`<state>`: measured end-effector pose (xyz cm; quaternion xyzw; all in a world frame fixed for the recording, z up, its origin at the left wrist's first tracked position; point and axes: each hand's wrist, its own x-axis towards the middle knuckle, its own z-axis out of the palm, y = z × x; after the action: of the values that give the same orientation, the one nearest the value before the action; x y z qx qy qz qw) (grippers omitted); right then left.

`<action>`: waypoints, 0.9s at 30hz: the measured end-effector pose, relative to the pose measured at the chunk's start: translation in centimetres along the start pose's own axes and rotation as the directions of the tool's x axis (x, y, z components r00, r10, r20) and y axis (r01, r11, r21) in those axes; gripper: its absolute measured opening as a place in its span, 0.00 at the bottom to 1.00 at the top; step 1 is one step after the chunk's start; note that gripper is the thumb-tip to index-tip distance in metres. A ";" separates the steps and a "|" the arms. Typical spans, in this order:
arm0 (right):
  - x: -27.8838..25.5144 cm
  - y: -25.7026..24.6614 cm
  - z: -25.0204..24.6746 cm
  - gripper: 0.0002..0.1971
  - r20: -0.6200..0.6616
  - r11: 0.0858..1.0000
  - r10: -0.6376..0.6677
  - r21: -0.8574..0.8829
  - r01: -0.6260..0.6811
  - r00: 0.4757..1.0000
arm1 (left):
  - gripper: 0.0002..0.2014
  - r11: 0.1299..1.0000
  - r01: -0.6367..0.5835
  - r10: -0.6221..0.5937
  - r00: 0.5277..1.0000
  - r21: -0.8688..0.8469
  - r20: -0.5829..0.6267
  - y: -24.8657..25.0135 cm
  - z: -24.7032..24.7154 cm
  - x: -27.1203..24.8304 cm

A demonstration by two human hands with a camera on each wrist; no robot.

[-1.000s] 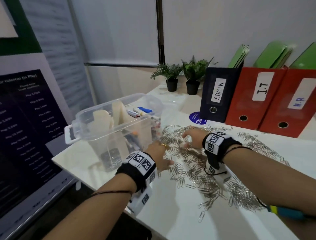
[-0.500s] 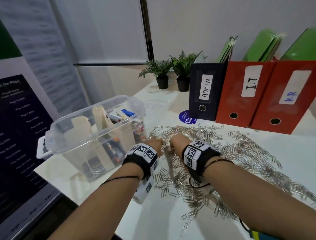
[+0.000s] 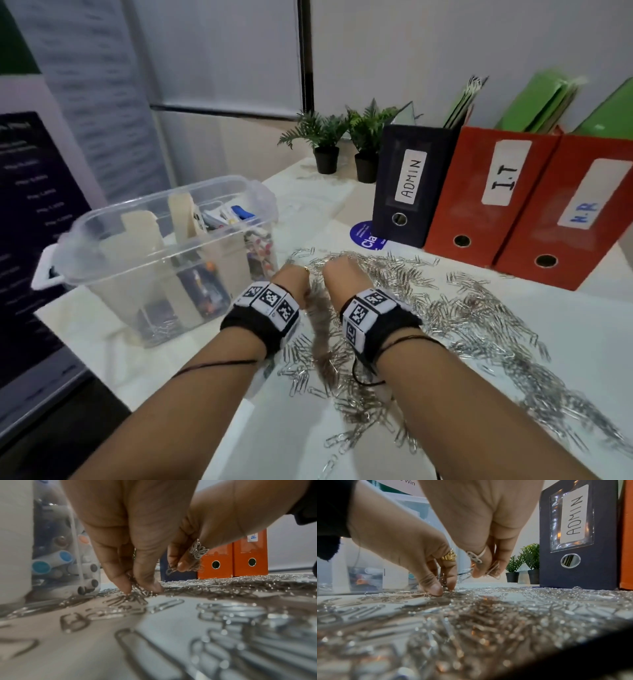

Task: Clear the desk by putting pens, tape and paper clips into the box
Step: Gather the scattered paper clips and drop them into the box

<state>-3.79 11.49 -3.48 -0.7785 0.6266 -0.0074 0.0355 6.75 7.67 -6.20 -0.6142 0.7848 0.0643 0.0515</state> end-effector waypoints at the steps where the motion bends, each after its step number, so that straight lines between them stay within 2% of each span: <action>1: -0.3 0.1 0.0 0.14 -0.026 1.000 -0.001 -0.001 0.001 1.000 | 0.13 1.000 -0.004 0.004 1.000 -0.010 -0.009 0.1 -0.1 -0.4; 10: -1.1 0.4 -0.2 0.15 -0.115 0.998 0.045 0.058 -0.038 0.992 | 0.14 0.993 -0.079 0.057 0.976 -0.093 -0.211 0.1 -1.0 -1.8; 14: -1.4 0.4 -0.1 0.13 -0.125 0.995 0.074 0.073 -0.065 0.989 | 0.15 0.981 -0.058 0.007 0.966 -0.188 -0.259 -0.2 -1.4 -2.4; 20: -1.5 0.4 0.0 0.14 -0.157 0.992 0.080 0.113 -0.063 0.984 | 0.13 0.947 -0.088 -0.021 0.943 -0.310 -0.333 -0.9 -2.9 -4.5; 23: -1.5 0.1 -0.4 0.13 -0.143 0.989 0.073 0.140 -0.053 0.987 | 0.11 0.921 -0.107 -0.065 0.905 -0.375 -0.420 -1.5 -4.5 -6.4; 25: -1.7 -0.3 -0.6 0.08 -0.146 0.984 0.082 0.168 -0.057 0.986 | 0.09 0.894 -0.126 -0.103 0.876 -0.430 -0.471 -2.5 -5.6 -8.2; 27: -1.2 -0.2 -0.4 0.12 -0.148 0.980 0.105 0.184 -0.077 0.983 | 0.10 0.888 -0.145 -0.127 0.835 -0.437 -0.536 -3.8 -7.2 -9.9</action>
<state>-3.84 12.66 -2.99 -0.7397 0.6593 -0.1227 0.0555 12.76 15.09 2.35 -0.5968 0.7308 0.0693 -0.3239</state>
